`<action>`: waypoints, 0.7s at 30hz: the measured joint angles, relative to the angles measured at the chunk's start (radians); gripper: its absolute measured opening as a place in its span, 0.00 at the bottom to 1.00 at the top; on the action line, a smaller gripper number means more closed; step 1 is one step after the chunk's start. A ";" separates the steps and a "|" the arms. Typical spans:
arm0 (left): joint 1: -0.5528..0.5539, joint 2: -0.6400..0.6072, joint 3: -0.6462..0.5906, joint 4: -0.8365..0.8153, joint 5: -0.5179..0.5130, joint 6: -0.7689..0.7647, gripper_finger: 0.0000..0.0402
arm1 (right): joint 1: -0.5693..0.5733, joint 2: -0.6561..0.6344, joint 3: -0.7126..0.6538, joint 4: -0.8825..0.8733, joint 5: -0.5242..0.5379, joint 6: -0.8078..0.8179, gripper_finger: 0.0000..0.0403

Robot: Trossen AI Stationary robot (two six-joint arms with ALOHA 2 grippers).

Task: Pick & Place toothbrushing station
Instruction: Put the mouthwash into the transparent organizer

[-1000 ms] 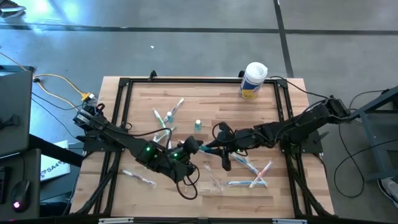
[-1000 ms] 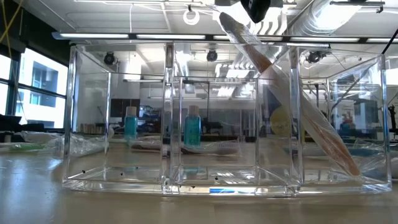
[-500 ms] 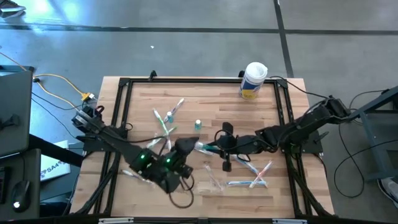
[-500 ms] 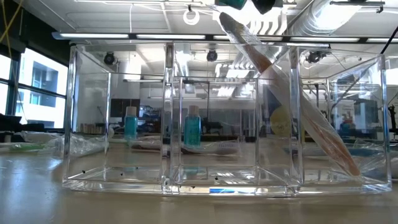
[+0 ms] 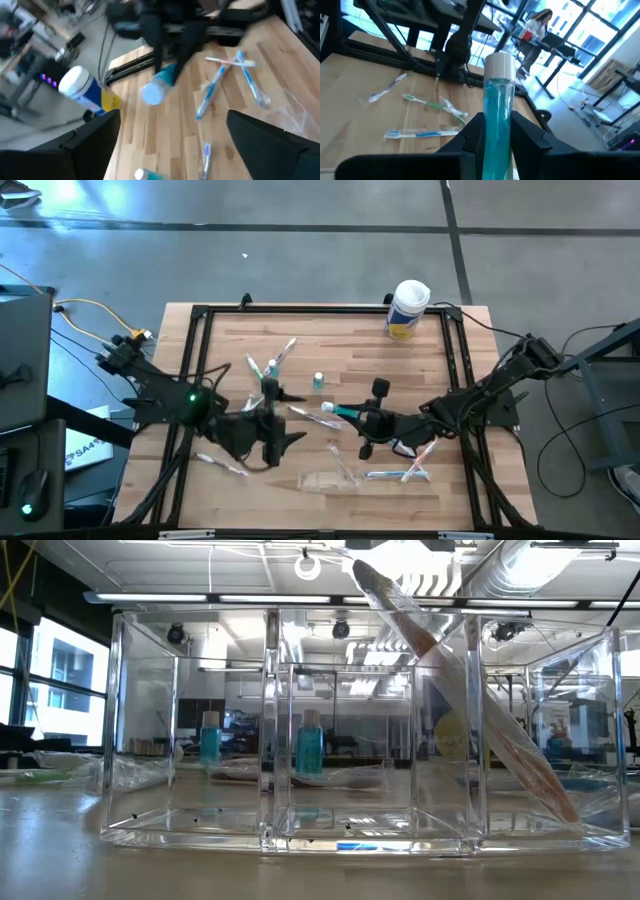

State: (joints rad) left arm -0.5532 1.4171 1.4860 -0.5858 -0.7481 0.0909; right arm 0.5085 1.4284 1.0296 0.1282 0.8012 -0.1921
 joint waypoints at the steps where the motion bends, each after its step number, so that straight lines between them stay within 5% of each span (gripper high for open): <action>1: 0.013 -0.003 0.000 0.003 0.017 -0.017 0.90 | 0.003 0.001 0.000 0.009 0.006 -0.014 0.16; 8: 0.081 0.027 -0.002 0.005 0.169 -0.047 0.90 | 0.008 0.002 0.000 0.026 0.011 -0.048 0.16; 21: 0.173 0.056 -0.003 0.099 0.183 -0.044 0.90 | 0.008 0.002 0.000 0.025 0.008 -0.048 0.16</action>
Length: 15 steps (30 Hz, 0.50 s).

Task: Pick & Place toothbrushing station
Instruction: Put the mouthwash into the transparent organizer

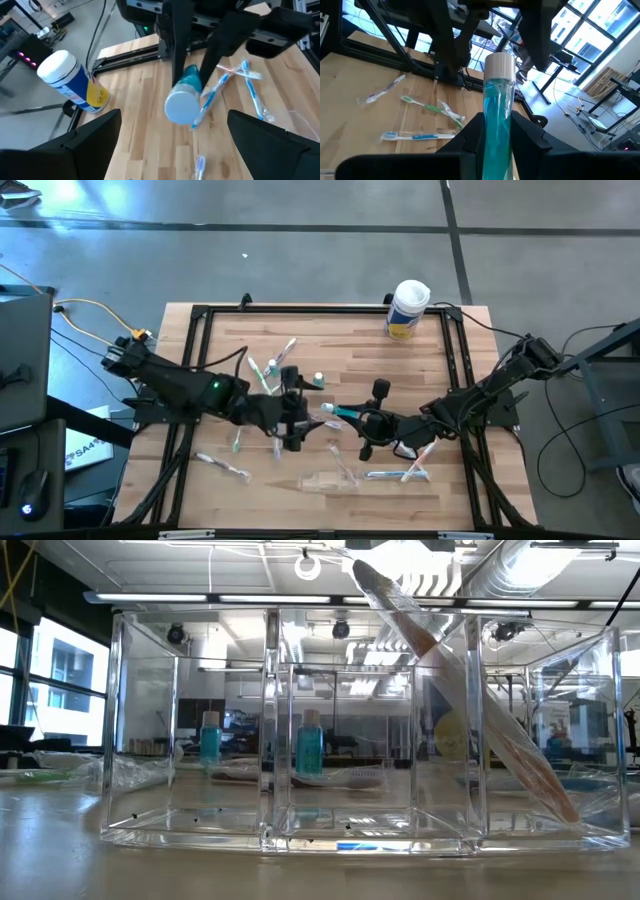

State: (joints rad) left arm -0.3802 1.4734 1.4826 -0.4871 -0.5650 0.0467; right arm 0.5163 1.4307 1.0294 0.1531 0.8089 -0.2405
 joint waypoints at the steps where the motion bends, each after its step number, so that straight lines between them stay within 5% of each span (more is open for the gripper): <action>1: 0.009 0.000 0.000 0.012 0.011 0.000 0.90 | 0.000 0.000 0.000 -0.002 0.000 0.000 0.16; 8: 0.076 0.013 0.000 0.035 0.139 -0.004 0.90 | 0.000 0.000 0.000 -0.008 -0.001 0.000 0.16; 15: 0.073 0.031 -0.002 0.043 0.159 0.000 0.80 | 0.000 0.000 0.000 -0.012 -0.001 0.000 0.16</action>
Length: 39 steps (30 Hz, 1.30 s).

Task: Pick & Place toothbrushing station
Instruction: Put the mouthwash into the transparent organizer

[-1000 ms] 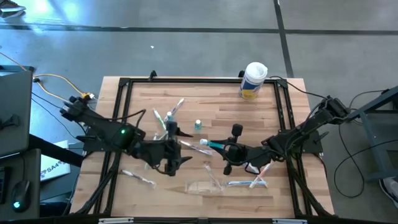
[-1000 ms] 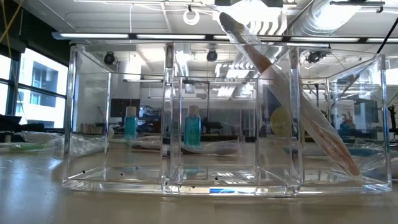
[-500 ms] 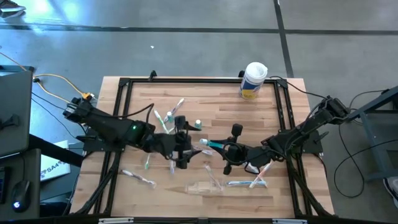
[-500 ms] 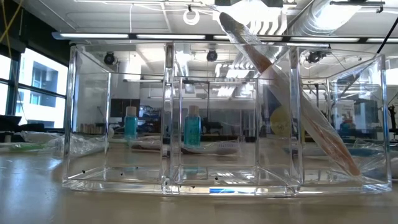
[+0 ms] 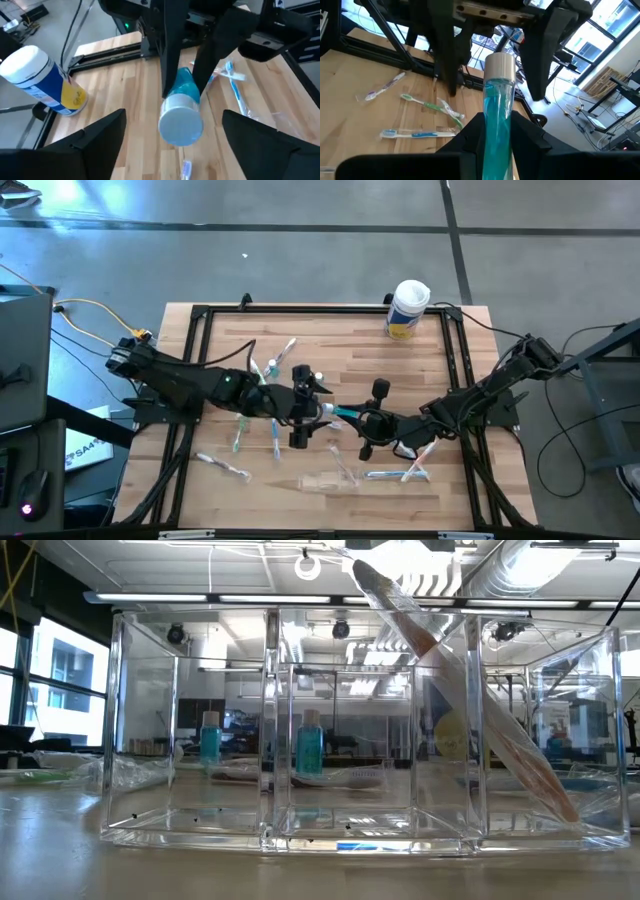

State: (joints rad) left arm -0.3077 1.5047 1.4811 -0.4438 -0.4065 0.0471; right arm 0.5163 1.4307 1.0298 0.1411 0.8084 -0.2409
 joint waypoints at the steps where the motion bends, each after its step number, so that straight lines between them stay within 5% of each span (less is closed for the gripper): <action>1: 0.000 -0.002 0.000 0.011 0.000 0.000 0.77 | 0.000 0.000 0.000 -0.003 0.000 0.000 0.16; 19: -0.001 -0.002 0.002 0.020 0.003 0.011 0.24 | 0.000 0.000 0.000 -0.003 0.001 -0.004 0.16; 29: -0.002 -0.003 0.002 0.019 0.003 -0.014 0.23 | -0.001 0.000 0.000 -0.005 -0.054 0.001 0.18; 39: 0.000 -0.003 0.002 0.025 0.009 -0.030 0.23 | 0.000 0.000 0.000 0.006 -0.044 0.035 0.42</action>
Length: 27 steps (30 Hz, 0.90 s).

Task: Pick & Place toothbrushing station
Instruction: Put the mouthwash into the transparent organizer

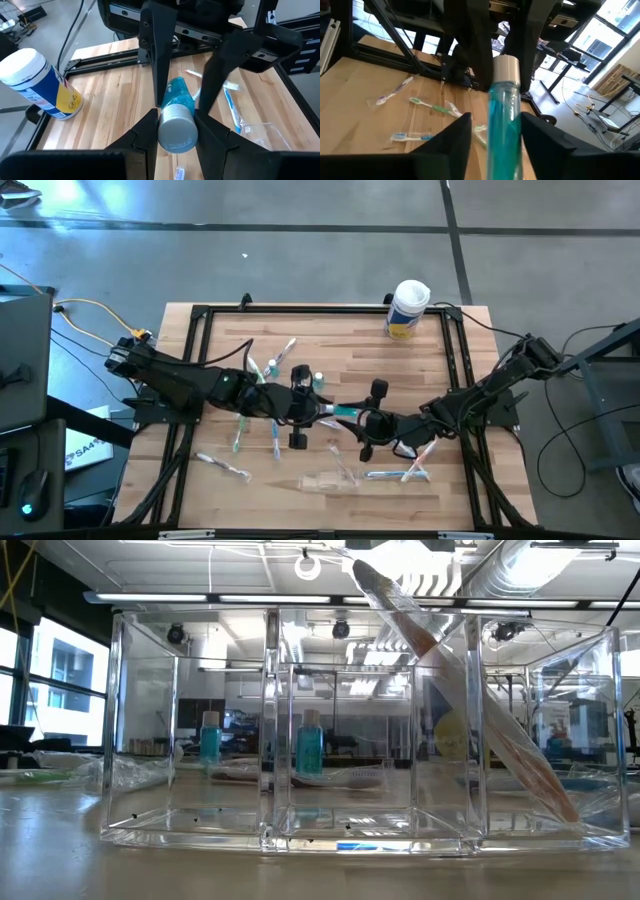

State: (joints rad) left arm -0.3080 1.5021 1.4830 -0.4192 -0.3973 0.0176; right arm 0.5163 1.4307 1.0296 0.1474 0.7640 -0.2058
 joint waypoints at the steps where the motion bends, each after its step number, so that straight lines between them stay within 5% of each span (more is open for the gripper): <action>1: 0.000 0.000 0.000 0.000 0.000 -0.001 0.23 | 0.002 0.000 0.000 0.000 0.002 0.000 0.44; 15: -0.028 0.000 0.003 -0.070 0.003 -0.074 0.23 | 0.098 -0.005 0.000 0.000 0.340 -0.008 0.72; 27: -0.168 -0.008 0.027 -0.201 0.100 -0.314 0.23 | 0.155 -0.026 0.000 -0.037 0.410 0.118 0.69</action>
State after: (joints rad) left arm -0.4759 1.4941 1.5096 -0.6205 -0.2973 -0.2968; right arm 0.6716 1.4052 1.0298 0.1104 1.1744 -0.0879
